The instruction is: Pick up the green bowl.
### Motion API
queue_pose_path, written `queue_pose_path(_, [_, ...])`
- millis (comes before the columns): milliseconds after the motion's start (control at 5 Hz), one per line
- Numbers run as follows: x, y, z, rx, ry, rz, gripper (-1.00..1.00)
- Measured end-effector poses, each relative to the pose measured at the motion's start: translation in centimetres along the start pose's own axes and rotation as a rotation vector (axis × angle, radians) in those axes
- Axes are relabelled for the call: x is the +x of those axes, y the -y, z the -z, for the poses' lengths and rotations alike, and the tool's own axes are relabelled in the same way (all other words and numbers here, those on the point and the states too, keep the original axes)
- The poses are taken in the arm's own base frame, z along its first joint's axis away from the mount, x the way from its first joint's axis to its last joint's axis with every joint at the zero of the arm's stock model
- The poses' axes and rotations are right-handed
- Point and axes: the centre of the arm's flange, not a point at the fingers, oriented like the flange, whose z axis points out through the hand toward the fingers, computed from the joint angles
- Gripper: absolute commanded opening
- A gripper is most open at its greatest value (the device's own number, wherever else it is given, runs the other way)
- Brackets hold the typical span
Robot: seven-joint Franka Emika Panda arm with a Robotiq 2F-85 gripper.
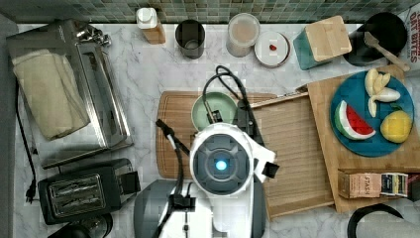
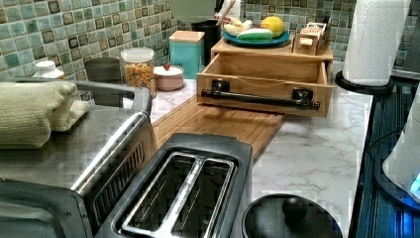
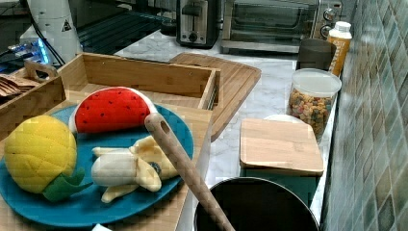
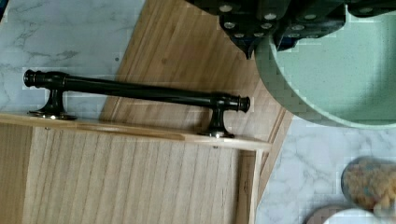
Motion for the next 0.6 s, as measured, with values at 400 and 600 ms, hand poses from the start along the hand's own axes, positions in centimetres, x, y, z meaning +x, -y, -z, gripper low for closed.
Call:
queue_pose_path(400, [3.9, -1.4, -0.2, -0.046, 0.010, -0.092, -1.00])
queue_pose_path(600, [3.9, -1.4, -0.4, -0.054, 0.013, -0.091, -1.00])
